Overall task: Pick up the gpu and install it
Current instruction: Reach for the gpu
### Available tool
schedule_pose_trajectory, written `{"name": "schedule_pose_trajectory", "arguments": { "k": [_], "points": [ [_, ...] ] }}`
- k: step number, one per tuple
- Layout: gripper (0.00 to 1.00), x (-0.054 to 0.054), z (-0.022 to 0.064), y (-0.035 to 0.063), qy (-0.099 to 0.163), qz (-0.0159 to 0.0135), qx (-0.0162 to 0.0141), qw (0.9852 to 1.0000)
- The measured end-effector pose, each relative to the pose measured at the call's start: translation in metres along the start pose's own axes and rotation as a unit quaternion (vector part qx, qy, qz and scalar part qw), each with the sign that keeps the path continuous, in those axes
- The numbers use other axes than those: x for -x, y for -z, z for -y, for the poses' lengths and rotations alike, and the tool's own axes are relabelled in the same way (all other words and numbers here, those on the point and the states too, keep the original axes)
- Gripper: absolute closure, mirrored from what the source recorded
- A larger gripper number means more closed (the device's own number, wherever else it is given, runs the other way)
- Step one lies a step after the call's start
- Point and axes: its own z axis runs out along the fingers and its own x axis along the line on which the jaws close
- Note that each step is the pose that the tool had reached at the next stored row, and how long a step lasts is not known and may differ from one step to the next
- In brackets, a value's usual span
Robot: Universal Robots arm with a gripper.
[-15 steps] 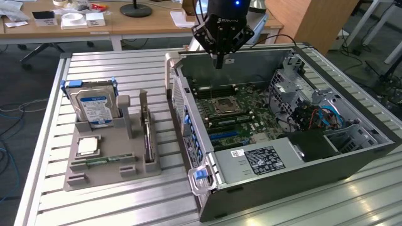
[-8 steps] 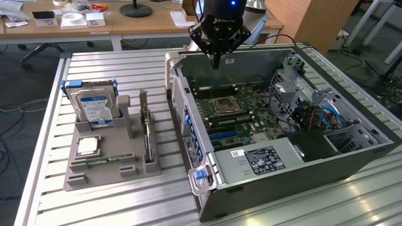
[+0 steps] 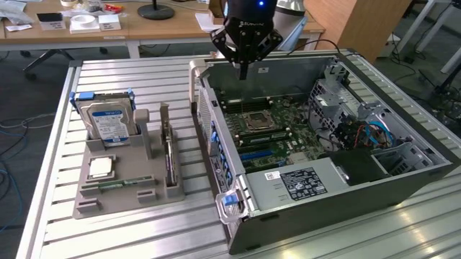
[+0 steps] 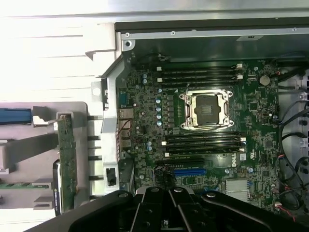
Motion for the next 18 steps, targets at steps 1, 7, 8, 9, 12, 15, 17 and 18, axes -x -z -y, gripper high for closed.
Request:
{"name": "schedule_pose_trajectory", "arguments": {
  "k": [1, 7, 8, 9, 12, 15, 17, 18],
  "points": [
    [0.89, -0.002, 0.0001, 0.0, 0.0, 0.0, 0.0, 1.0],
    [0.89, -0.012, 0.001, 0.0001, 0.0, 0.0, 0.0, 1.0],
    [0.89, -0.014, 0.0011, 0.0001, 0.0, 0.0, 0.0, 1.0],
    [0.89, -0.016, 0.0012, 0.0001, 0.0, 0.0, 0.0, 1.0],
    [0.89, -0.022, 0.0017, 0.0, 0.0, 0.0, 0.0, 1.0],
    [0.89, -0.03, 0.0022, 0.0001, 0.0, 0.0, 0.0, 1.0],
    [0.89, -0.035, 0.0027, 0.0001, 0.0, 0.0, 0.0, 1.0],
    [0.89, -0.038, 0.0029, 0.0001, 0.0, 0.0, 0.0, 1.0]
  ]
}}
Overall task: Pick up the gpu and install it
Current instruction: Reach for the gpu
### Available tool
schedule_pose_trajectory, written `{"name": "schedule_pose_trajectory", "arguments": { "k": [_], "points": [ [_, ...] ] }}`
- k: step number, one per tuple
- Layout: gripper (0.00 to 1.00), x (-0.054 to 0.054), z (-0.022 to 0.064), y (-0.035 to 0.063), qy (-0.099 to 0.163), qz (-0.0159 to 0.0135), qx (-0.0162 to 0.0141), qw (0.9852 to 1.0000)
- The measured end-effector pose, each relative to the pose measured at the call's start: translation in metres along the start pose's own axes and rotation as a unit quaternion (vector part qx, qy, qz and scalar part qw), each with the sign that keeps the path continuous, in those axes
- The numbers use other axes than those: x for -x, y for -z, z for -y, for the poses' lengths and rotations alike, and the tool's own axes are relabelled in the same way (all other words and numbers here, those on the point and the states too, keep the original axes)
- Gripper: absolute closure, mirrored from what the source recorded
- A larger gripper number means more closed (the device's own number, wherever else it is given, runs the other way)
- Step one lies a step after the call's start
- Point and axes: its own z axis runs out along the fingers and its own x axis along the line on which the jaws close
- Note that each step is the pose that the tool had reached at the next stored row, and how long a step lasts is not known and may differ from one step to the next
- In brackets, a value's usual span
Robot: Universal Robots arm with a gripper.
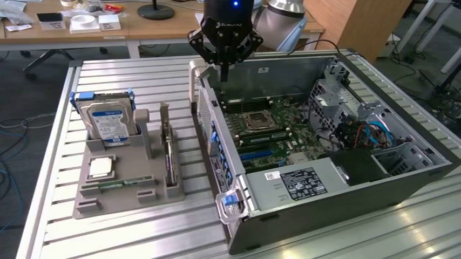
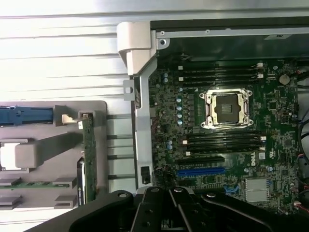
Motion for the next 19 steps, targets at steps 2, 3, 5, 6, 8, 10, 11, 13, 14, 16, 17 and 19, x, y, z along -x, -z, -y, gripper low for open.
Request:
{"name": "schedule_pose_trajectory", "arguments": {
  "k": [2, 3, 5, 6, 8, 10, 11, 13, 14, 16, 17, 19],
  "points": [
    [0.89, -0.006, 0.0004, 0.0, 0.0, 0.0, 0.0, 1.0],
    [0.89, -0.008, 0.0007, 0.0, 0.0, 0.0, 0.0, 1.0],
    [0.89, -0.014, 0.0011, 0.0001, 0.0, 0.0, 0.0, 1.0],
    [0.89, -0.017, 0.0013, 0.0001, 0.0, 0.0, 0.0, 1.0],
    [0.89, -0.022, 0.0017, 0.0, 0.0, 0.0, 0.0, 1.0],
    [0.89, -0.028, 0.0022, -0.0001, 0.0, 0.0, 0.0, 1.0],
    [0.89, -0.031, 0.0024, -0.0002, 0.0, 0.0, 0.0, 1.0],
    [0.89, -0.037, 0.0028, -0.0003, 0.0, 0.0, 0.0, 1.0],
    [0.89, -0.04, 0.003, -0.0004, 0.0, 0.0, 0.0, 1.0],
    [0.89, -0.045, 0.0035, -0.0005, 0.0, 0.0, 0.0, 1.0],
    [0.89, -0.048, 0.0037, -0.0006, 0.0, 0.0, 0.0, 1.0],
    [0.89, -0.054, 0.0041, -0.0007, 0.0, 0.0, 0.0, 1.0]
  ]
}}
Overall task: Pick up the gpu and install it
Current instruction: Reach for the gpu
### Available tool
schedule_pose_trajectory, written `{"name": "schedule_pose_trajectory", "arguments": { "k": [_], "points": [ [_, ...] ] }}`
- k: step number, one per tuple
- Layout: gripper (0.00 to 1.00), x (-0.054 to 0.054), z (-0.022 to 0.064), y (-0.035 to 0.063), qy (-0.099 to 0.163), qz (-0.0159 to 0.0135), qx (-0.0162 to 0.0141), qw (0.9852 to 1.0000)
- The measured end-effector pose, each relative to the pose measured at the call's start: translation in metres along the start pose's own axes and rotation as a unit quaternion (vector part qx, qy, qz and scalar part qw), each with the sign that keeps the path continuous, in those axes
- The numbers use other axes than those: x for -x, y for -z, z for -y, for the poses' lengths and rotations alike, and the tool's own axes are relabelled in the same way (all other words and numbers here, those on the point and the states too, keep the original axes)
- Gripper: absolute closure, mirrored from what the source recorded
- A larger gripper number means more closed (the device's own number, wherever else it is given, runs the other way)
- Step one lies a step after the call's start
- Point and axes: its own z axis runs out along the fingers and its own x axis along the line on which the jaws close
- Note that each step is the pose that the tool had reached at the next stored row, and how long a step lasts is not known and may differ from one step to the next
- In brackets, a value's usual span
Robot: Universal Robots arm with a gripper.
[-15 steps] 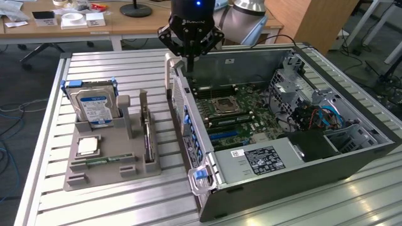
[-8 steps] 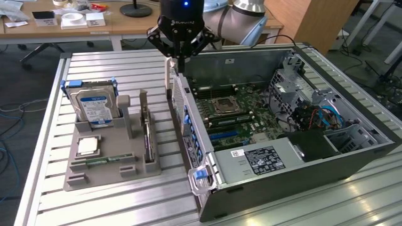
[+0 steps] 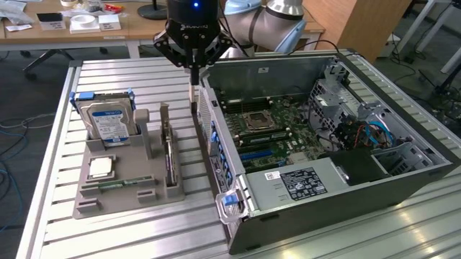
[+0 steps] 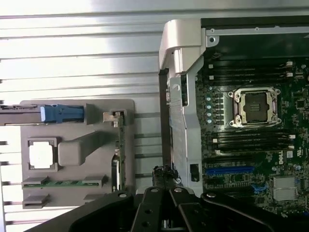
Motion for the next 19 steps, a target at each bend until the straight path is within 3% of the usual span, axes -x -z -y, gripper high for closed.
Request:
{"name": "schedule_pose_trajectory", "arguments": {
  "k": [19],
  "points": [
    [0.89, -0.039, 0.003, -0.0008, 0.0, 0.0, 0.0, 1.0]
  ]
}}
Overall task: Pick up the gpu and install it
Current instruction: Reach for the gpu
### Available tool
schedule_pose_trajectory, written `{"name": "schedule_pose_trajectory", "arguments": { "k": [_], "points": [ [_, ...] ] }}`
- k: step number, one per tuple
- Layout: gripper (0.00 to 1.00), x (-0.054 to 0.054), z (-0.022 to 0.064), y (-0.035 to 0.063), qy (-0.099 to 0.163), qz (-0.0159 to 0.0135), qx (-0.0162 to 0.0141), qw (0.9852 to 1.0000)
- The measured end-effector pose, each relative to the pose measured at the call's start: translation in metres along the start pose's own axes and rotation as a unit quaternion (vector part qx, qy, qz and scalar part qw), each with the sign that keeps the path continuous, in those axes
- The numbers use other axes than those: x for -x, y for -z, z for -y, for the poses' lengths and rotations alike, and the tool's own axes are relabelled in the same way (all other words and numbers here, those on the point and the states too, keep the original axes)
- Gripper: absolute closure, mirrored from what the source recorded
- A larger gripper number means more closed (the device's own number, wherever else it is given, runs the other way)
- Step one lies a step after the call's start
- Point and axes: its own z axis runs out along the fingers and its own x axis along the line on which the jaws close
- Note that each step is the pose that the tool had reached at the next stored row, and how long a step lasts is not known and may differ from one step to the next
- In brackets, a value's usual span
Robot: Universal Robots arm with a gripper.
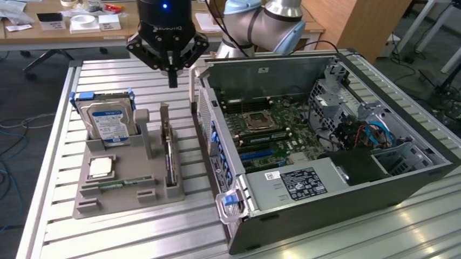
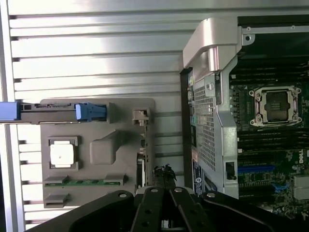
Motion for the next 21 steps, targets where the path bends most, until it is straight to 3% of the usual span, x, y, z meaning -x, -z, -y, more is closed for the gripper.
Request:
{"name": "schedule_pose_trajectory", "arguments": {
  "k": [3, 11, 21],
  "points": [
    [0.89, -0.005, 0.0004, 0.0001, 0.0, 0.0, 0.0, 1.0],
    [0.89, -0.005, 0.0018, 0.0001, 0.0, 0.0, 0.0, 1.0],
    [0.89, -0.005, 0.0193, 0.0008, 0.0, 0.0, 0.0001, 1.0]
  ]
}}
